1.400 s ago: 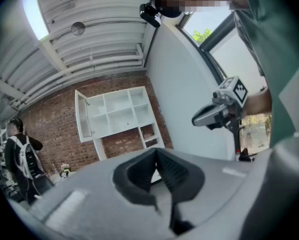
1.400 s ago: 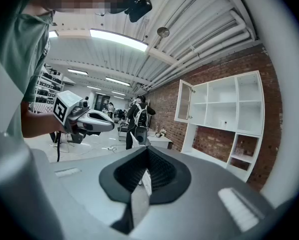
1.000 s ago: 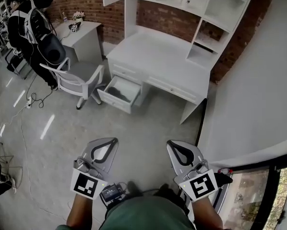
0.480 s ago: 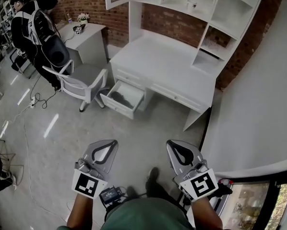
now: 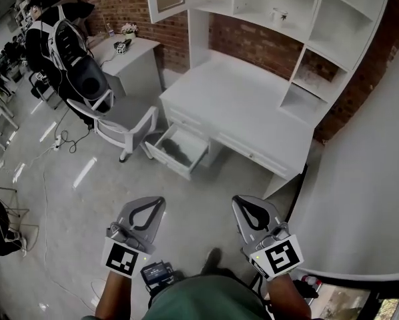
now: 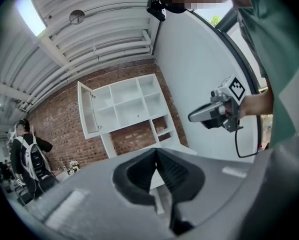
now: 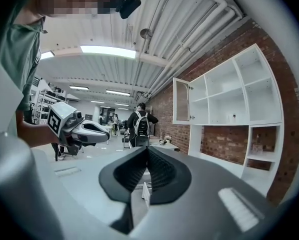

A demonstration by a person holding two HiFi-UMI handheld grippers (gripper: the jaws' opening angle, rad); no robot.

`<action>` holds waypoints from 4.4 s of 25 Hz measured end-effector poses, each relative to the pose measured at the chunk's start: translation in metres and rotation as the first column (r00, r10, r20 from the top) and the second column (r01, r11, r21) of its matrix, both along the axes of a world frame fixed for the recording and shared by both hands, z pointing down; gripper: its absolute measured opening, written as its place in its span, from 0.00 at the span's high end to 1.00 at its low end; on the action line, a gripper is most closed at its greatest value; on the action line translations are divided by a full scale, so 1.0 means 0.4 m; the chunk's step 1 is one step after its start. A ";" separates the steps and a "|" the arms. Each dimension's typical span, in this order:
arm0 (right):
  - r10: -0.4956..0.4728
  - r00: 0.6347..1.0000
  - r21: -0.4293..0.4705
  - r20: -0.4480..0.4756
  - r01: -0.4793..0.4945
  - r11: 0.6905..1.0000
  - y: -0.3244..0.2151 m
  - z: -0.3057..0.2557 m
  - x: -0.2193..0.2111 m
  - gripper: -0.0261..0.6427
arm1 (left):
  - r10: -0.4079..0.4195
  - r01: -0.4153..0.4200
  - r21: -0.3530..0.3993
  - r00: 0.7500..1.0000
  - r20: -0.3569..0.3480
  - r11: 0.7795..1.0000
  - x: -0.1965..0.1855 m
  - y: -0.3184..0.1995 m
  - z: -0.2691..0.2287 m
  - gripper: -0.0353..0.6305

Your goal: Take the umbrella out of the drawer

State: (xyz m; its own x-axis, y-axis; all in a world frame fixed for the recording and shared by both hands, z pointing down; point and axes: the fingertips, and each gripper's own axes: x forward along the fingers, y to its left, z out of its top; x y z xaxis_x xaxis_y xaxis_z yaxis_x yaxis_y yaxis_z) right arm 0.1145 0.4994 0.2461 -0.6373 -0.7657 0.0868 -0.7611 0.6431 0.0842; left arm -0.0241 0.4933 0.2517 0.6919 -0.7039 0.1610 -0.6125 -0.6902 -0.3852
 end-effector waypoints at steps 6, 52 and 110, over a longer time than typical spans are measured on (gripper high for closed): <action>-0.040 0.999 -0.001 0.015 0.040 0.999 -0.096 0.000 0.060 0.95 | -0.055 0.055 0.002 0.998 0.018 0.999 0.047 -0.078 -0.007 0.94; 0.071 0.995 -0.054 -0.069 -0.075 0.996 -0.895 0.047 -0.264 0.95 | 0.075 -0.078 -0.075 0.997 -0.034 0.994 -0.260 -0.892 0.055 0.94; 0.151 0.985 -0.208 -0.086 -0.166 0.964 -1.583 0.304 -0.367 0.95 | 0.218 -0.218 -0.219 0.976 -0.026 0.951 -0.275 -1.647 0.288 0.94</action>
State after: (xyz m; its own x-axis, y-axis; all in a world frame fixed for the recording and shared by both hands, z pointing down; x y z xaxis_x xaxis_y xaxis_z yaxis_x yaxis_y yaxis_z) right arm -0.0321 -0.1339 0.3678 -0.4959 -0.8153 0.2988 -0.8520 0.5234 0.0141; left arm -0.1339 -0.1655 0.3667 0.8250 -0.4834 0.2929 -0.4382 -0.8743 -0.2087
